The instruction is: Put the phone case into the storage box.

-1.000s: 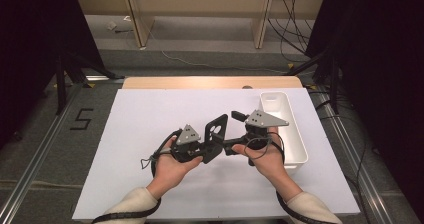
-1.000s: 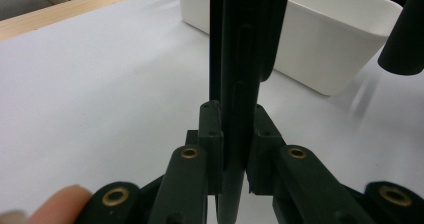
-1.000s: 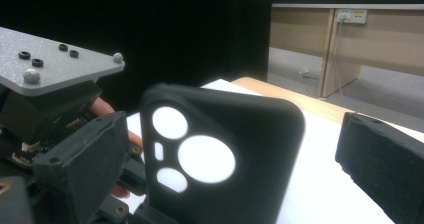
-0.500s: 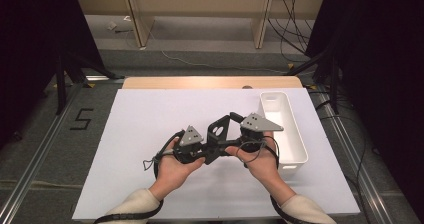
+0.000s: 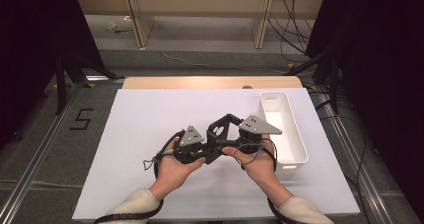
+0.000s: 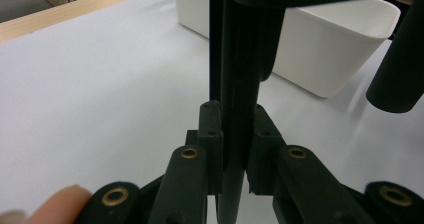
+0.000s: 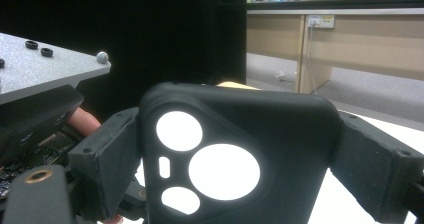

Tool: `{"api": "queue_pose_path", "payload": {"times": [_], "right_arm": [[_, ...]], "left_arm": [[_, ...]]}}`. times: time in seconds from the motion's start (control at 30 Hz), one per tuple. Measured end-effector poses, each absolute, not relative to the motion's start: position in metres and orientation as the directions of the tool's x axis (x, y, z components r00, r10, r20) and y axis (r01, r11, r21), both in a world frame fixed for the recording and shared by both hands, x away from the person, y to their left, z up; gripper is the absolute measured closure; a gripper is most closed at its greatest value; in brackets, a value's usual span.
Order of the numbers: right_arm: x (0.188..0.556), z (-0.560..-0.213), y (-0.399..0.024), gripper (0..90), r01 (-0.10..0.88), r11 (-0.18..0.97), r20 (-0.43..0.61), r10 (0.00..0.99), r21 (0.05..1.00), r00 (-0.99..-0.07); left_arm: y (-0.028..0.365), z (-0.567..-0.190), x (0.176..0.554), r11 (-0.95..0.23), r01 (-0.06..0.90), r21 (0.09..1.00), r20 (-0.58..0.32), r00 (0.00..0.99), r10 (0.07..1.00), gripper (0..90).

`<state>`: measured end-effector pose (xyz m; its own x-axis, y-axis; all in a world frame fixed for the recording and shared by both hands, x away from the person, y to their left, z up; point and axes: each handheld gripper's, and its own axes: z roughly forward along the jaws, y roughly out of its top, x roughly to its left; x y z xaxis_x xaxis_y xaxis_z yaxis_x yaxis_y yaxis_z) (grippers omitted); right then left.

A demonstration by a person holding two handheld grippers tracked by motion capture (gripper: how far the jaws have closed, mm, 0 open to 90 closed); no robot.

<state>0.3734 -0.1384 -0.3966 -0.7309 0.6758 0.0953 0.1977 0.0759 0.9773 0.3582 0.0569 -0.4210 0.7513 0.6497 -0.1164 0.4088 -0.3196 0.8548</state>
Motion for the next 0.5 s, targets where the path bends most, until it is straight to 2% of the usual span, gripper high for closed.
{"api": "queue_pose_path", "payload": {"times": [0.4, 0.5], "right_arm": [[0.3698, -0.3917, -0.1384, 15.0, 0.187, 0.082, 0.080, 0.691, 0.979, -0.718], [0.3689, -0.3884, -0.1387, 15.1, 0.172, 0.093, 0.059, 0.699, 0.981, -0.713]], "left_arm": [[0.0577, -0.4203, 0.3587, -0.327, 0.363, 0.873, -0.084, 0.770, 0.633, 78.8], [0.0580, -0.4206, 0.3594, -0.328, 0.349, 0.878, -0.077, 0.778, 0.623, 72.0]]}}
